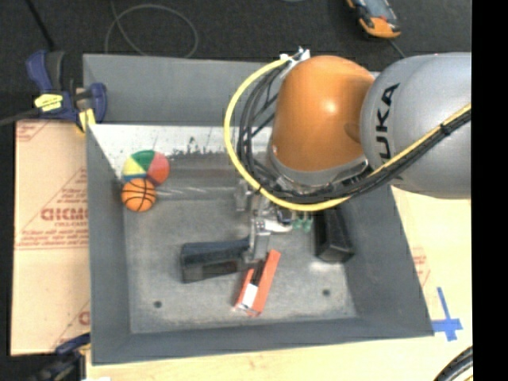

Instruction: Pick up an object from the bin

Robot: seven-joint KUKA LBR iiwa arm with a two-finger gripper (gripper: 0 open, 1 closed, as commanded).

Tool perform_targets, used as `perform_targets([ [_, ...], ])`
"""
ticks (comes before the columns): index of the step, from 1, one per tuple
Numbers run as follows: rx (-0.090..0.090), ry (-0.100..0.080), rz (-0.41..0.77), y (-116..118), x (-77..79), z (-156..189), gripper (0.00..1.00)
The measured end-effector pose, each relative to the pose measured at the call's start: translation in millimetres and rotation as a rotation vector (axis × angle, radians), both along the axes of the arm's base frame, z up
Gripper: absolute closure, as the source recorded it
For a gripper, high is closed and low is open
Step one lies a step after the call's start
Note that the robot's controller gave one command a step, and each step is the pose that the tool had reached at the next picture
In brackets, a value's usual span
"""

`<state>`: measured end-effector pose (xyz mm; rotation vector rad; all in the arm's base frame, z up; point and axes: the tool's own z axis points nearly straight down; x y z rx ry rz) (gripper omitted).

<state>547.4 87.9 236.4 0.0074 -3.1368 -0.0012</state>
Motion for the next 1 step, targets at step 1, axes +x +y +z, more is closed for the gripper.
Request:
perform_targets([
  [1,0.001,-0.008,-0.002,-0.4,1.4,4.5,0.0],
])
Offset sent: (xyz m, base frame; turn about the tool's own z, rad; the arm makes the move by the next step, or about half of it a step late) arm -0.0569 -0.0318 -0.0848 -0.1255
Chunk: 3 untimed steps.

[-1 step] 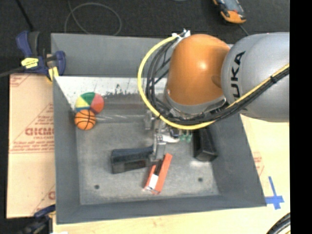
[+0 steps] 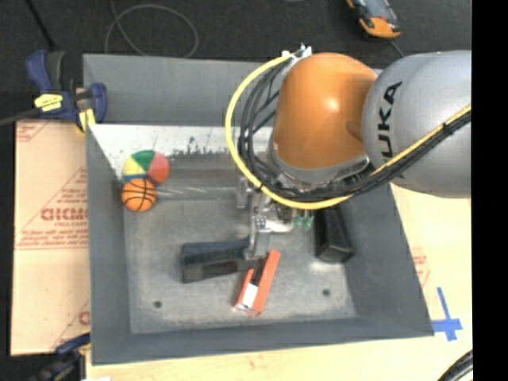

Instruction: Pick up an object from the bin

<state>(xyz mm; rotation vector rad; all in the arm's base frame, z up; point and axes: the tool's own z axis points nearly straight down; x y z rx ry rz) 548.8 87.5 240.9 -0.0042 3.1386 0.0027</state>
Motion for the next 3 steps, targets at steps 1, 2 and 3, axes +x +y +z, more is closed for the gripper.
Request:
perform_targets([
  [1,-0.001,-0.008,0.049,-11.9,-20.5,-31.8,0.0],
  [2,-0.002,0.002,0.003,-5.1,-43.7,-68.2,0.0],
  [3,-0.001,0.003,-0.068,4.0,-43.1,-80.0,0.0],
])
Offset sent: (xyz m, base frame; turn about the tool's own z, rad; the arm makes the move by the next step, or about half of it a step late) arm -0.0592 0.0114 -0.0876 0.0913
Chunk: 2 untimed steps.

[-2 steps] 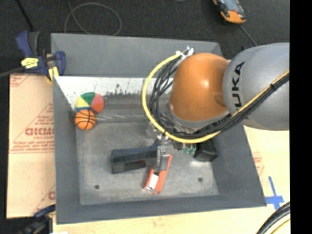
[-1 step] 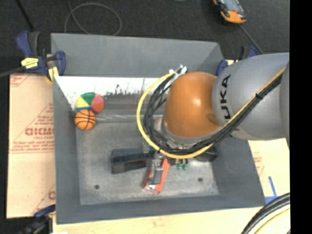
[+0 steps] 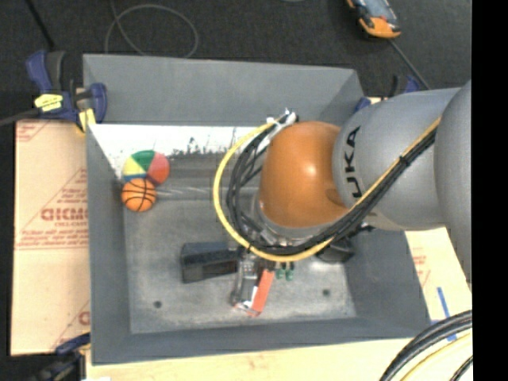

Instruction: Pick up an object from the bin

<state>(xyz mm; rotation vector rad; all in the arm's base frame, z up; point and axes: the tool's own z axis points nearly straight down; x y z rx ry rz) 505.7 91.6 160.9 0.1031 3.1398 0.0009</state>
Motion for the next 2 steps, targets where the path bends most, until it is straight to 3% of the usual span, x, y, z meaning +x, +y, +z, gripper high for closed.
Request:
perform_targets([
  [1,-0.001,-0.005,0.135,13.7,20.7,-34.4,0.0],
  [2,0.011,-0.02,-0.071,14.9,31.6,-75.0,1.0],
])
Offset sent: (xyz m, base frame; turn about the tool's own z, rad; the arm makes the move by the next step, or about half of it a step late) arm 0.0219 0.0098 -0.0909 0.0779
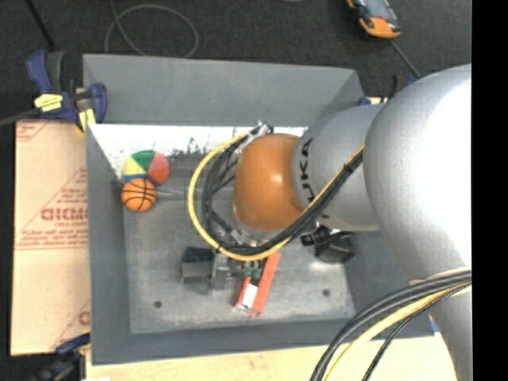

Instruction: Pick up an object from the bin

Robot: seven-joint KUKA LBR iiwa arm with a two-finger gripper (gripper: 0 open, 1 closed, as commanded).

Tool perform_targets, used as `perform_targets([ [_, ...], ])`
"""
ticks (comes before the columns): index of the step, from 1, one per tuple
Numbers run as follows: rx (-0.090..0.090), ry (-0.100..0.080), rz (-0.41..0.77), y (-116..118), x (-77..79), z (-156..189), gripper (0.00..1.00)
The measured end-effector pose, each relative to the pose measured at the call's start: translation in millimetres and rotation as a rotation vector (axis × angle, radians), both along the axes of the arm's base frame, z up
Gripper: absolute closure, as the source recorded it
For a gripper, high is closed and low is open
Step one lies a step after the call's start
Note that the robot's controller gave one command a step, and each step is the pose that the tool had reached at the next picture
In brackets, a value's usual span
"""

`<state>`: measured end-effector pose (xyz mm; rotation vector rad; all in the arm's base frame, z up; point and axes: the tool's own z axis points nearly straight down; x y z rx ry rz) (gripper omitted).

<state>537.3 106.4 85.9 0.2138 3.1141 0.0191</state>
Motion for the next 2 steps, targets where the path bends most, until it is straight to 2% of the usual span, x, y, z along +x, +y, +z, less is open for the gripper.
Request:
perform_targets([
  [1,0.0,0.0,-0.001,0.0,0.0,-0.1,1.0],
  [2,-0.012,0.025,0.006,7.6,21.3,156.3,1.0],
])
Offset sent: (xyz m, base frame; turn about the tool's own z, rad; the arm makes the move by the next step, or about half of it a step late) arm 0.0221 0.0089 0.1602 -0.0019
